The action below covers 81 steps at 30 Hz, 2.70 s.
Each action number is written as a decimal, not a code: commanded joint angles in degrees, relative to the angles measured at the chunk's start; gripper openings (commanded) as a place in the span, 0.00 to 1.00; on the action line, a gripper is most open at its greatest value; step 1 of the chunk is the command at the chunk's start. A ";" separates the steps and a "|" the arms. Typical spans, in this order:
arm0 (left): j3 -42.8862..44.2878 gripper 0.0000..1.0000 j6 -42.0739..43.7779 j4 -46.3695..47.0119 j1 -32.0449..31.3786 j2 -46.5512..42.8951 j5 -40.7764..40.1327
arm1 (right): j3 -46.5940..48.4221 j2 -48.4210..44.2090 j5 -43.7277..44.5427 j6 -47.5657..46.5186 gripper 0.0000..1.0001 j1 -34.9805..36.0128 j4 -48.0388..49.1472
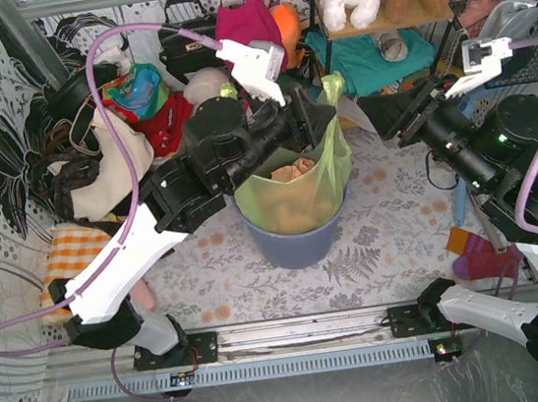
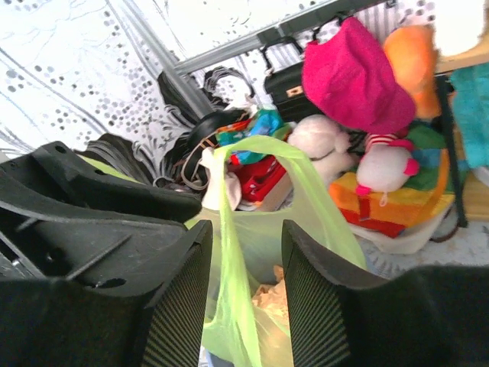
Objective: Tie the trash bag
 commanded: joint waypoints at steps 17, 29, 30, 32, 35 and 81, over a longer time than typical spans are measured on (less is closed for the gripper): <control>-15.89 0.51 -1.03 18.35 -0.26 -10.57 -3.53 | 5.57 8.83 -8.31 2.66 0.33 -0.06 10.08; -16.26 0.51 -0.92 18.71 -0.26 -10.23 -2.91 | 5.44 8.25 -6.56 2.21 0.26 -0.14 8.94; -16.17 0.51 -0.87 18.73 -0.22 -10.22 -2.89 | 5.51 8.29 -6.34 2.03 0.25 -0.07 8.76; -16.19 0.51 -0.92 18.64 -0.24 -10.27 -2.84 | 5.63 8.51 -5.73 1.83 0.24 -0.14 8.54; -16.31 0.51 -0.92 18.49 -0.24 -10.40 -2.83 | 5.72 8.62 -5.28 1.49 0.22 -0.09 8.38; -17.83 0.50 -0.92 19.02 -0.24 -11.54 -3.18 | 4.67 8.58 -4.95 2.09 0.13 -0.10 7.69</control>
